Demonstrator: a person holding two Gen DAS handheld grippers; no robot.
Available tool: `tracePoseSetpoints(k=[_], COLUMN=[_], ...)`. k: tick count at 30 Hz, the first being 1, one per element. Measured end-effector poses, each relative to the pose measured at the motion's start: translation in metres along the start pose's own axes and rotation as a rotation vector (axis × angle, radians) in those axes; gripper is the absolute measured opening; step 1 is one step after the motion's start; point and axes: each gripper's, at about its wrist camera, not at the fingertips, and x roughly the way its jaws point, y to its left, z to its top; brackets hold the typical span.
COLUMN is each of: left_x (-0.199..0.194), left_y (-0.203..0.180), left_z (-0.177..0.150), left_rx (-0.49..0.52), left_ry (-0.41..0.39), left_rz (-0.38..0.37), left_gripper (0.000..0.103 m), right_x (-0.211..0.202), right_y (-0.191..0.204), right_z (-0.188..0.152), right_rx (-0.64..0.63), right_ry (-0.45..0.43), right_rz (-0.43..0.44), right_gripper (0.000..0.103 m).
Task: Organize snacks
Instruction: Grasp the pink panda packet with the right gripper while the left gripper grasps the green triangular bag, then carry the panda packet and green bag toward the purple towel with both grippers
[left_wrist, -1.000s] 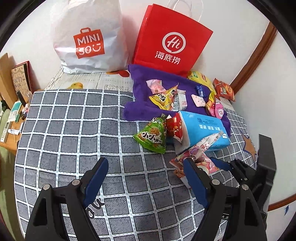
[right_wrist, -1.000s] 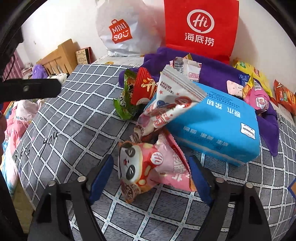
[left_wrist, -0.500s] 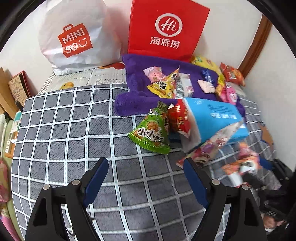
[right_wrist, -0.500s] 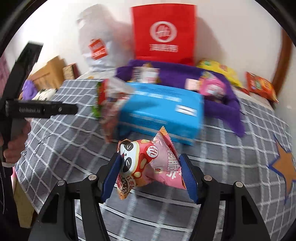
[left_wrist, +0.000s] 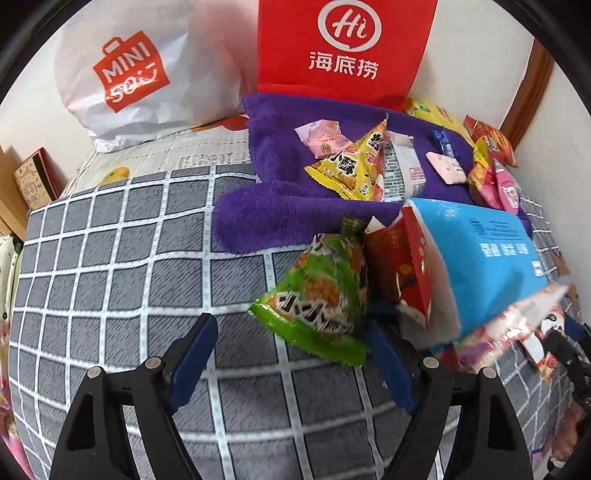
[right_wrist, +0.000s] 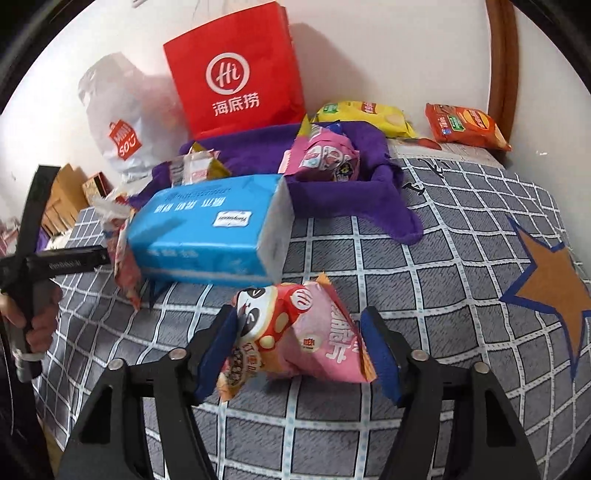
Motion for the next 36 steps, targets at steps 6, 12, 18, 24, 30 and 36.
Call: tracePoseSetpoints(k=[6,12,18,24,30,36], left_x=[0.006,0.007,-0.009,-0.033,-0.059,-0.088], left_y=[-0.006,-0.008,-0.003,0.012,0.016,0.003], left_z=[0.005,0.008,0.001,-0.011,-0.023,-0.032], left_rx=[0.031,0.039,0.030,-0.031,-0.060,-0.028], left_ry=[-0.034,-0.042,-0.043,-0.048,-0.060,-0.091], left_rz=[0.022,-0.001,-0.030,-0.116,-0.178,-0.189], left_gripper=[0.072,0.057,0.051,0.051,0.051,0.049], right_x=[0.014,0.019,0.015,0.002,-0.014,-0.032], right_y=[-0.002,-0.001,0.009,0.020,0.032,0.043], right_z=[-0.002,0.002,0.003,0.003,0.002,-0.001], right_rx=[-0.005,0.002,-0.008,-0.014,-0.015,-0.031], right_ry=[0.046,0.053,0.056,0.033,0.011,-0.022], right_rz=[0.012,0.019,0.022,0.026,0.032,0.044], right_gripper=[0.071,0.066,0.058,0.058,0.058,0.058])
